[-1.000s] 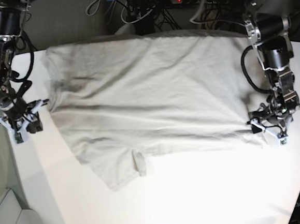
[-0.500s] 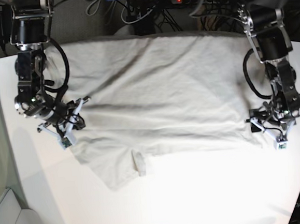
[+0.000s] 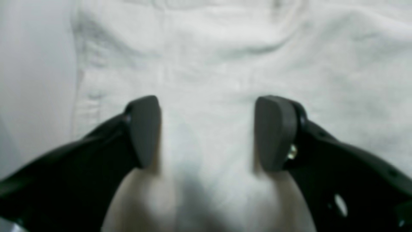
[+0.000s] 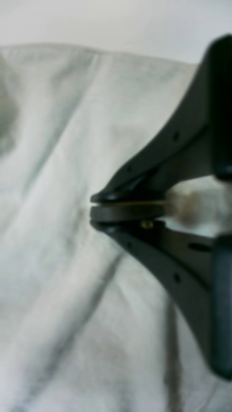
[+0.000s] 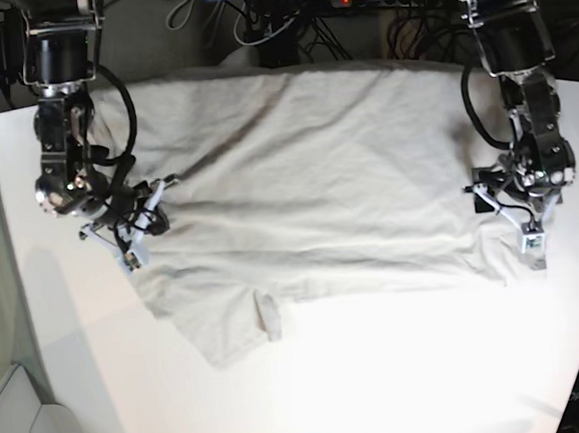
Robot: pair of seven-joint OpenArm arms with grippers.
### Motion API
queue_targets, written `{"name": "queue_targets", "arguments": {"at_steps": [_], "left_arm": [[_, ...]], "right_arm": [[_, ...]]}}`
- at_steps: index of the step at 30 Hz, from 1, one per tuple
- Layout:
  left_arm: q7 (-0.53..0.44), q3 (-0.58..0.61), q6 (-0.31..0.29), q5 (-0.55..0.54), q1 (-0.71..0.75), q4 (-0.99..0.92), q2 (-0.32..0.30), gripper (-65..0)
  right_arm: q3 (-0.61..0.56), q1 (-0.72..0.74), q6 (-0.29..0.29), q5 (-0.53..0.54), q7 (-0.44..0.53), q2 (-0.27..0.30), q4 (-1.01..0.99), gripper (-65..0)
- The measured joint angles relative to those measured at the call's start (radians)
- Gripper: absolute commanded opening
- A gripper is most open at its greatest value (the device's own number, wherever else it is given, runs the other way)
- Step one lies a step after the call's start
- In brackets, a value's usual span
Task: Layout the t-shirt on the table in an organized manner, then fold the t-shirt properly
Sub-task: 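Grasp the shirt's side with both grippers and pull it taut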
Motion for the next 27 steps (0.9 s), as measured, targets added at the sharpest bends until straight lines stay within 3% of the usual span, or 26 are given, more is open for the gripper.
{"name": "queue_targets", "arguments": {"at_steps": [4, 10, 15, 24, 27], "left_arm": [[-0.04, 0.0, 0.003, -0.004, -0.079, -0.109, 0.011, -19.5], [-0.206, -0.001, -0.004, -0.023, -0.177, -0.316, 0.006, -19.5], [-0.284, -0.001, 0.0, -0.008, -0.238, -0.424, 0.006, -19.5], [-0.294, -0.002, 0.025, 0.019, -0.343, -0.546, 0.019, -19.4], [-0.293, -0.002, 0.025, 0.019, -0.356, -0.543, 0.041, -19.4]], "right_arm": [[-0.001, 0.051, 0.008, 0.014, 0.028, 0.011, -0.078, -64.2], [0.0, 0.137, 0.016, 0.032, 0.115, 0.037, -0.237, -64.2], [-0.001, 0.227, 0.013, 0.024, 0.18, 0.061, -0.372, -64.2], [-0.026, 0.411, -0.006, -0.019, 0.254, 0.072, -0.603, -64.1], [-0.074, 0.455, -0.006, -0.096, 0.286, 0.069, -0.636, -64.1]]}}
